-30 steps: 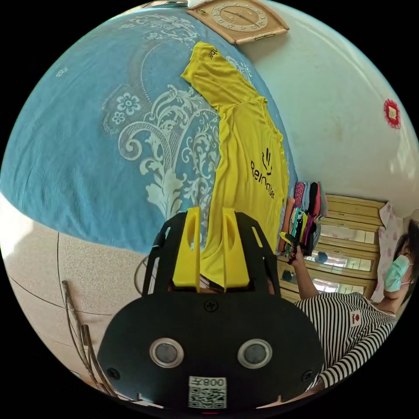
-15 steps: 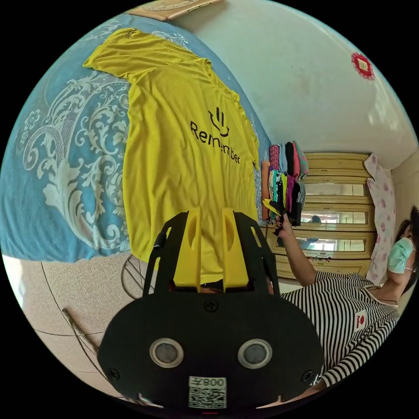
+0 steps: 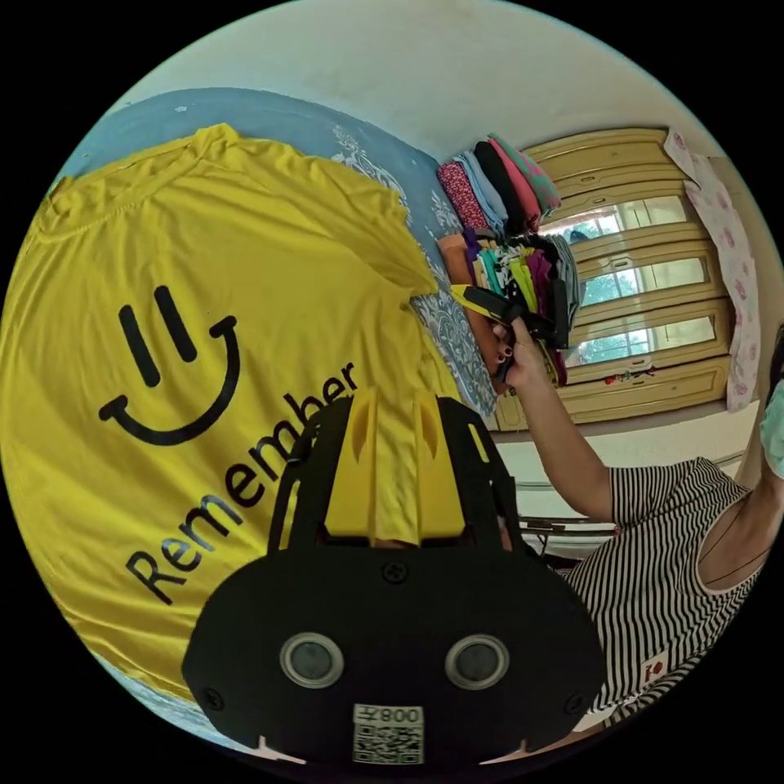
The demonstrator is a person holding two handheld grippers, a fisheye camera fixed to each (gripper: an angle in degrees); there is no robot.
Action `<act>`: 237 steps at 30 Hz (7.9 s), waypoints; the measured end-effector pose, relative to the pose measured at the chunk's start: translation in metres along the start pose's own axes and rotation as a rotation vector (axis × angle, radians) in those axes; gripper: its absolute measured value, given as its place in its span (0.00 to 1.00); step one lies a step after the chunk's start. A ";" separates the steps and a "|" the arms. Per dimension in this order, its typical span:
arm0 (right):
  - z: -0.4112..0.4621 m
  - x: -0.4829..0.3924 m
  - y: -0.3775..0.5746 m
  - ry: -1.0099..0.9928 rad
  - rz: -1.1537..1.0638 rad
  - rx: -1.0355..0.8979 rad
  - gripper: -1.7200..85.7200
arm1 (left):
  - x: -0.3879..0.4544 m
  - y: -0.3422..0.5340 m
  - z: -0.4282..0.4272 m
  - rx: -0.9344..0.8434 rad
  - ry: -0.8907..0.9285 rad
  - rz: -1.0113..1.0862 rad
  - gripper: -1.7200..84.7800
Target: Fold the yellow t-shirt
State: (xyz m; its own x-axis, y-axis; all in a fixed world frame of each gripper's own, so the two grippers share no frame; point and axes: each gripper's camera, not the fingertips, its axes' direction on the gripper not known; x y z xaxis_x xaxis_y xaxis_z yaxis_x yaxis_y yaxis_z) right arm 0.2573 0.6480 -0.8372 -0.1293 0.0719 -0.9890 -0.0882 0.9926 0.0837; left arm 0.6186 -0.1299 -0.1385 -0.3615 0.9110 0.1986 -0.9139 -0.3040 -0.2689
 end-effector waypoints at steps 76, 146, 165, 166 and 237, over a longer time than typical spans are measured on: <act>0.121 -0.159 0.044 -0.481 -0.597 -0.040 0.05 | -0.322 -0.277 0.183 0.266 -0.139 -0.116 0.04; 0.130 -0.153 -0.003 -0.127 -0.357 -0.069 0.03 | -0.156 -0.297 0.309 0.056 -0.486 0.197 0.03; 0.090 -0.163 -0.012 -0.071 -0.329 0.054 0.04 | -0.084 -0.240 0.225 0.115 -0.400 0.304 0.02; 0.099 -0.164 -0.015 -0.068 -0.331 0.010 0.04 | -0.079 -0.234 0.236 0.052 -0.410 0.329 0.02; 0.209 -0.752 -0.295 -0.110 -0.935 -0.231 0.02 | -0.297 0.439 -0.344 0.582 -0.396 -0.477 0.02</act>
State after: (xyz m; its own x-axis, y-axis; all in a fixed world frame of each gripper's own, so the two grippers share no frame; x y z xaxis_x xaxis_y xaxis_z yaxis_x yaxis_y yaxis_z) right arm 0.5871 0.3213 -0.1437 0.1839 -0.7165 -0.6729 -0.3015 0.6105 -0.7324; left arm 0.3880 -0.4381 -0.6398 0.1483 0.8460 0.5122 -0.8949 -0.1056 0.4336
